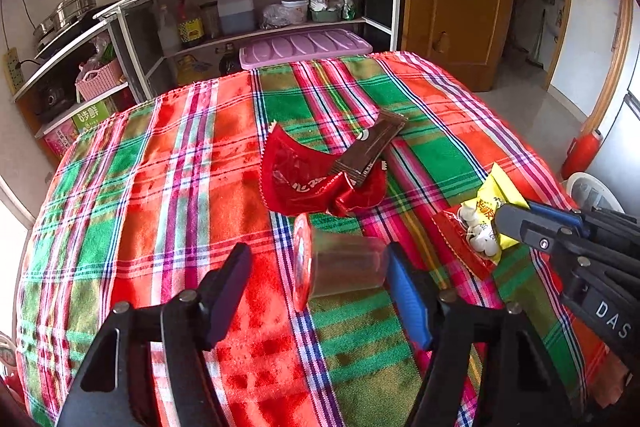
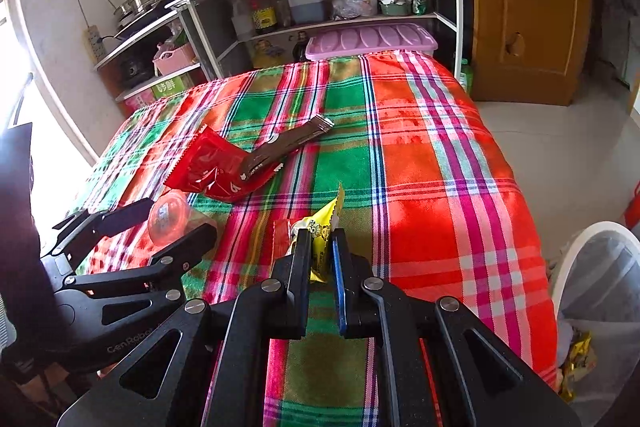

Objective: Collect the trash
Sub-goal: 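Grasp the yellow snack packet with the right tool while the left grasps the clear plastic cup, then carry the yellow packet and clear cup over the white bin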

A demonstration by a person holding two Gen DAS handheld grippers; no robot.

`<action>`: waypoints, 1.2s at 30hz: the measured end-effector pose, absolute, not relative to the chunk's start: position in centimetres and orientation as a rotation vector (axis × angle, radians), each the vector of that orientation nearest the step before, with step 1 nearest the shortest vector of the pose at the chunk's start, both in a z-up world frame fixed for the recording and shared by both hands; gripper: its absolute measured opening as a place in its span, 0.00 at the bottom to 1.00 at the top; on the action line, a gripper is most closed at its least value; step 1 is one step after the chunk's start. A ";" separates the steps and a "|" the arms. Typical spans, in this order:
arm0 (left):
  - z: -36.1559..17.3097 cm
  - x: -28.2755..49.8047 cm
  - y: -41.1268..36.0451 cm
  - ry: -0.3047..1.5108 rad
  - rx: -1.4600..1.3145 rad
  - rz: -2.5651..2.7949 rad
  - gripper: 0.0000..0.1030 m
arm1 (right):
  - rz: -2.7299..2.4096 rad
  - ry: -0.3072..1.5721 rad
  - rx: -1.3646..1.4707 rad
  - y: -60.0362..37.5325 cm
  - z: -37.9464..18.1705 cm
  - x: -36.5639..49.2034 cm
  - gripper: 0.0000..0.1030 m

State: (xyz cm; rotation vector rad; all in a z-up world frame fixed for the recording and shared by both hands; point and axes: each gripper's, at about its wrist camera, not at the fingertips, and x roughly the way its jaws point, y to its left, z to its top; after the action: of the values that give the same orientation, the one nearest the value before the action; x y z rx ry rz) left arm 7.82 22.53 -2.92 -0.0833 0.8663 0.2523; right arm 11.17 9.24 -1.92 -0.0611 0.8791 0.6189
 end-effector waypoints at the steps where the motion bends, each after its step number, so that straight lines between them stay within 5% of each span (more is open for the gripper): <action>1: -3.1 7.9 22.5 0.874 -0.085 0.251 0.60 | 0.619 0.880 -0.061 9.2 -1.9 11.2 0.10; 6: -3.2 7.9 22.2 0.882 -0.077 0.235 0.47 | 0.618 0.879 -0.055 9.1 -1.8 11.2 0.10; 36: 1.1 5.2 16.6 0.780 -0.020 0.142 0.45 | 0.546 0.814 0.041 2.8 0.5 8.7 0.10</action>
State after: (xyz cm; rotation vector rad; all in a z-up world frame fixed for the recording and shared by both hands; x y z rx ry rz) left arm 5.15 16.56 1.14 -0.0203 0.7800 0.1424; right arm 8.67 2.82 0.53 0.0406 0.8141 0.5459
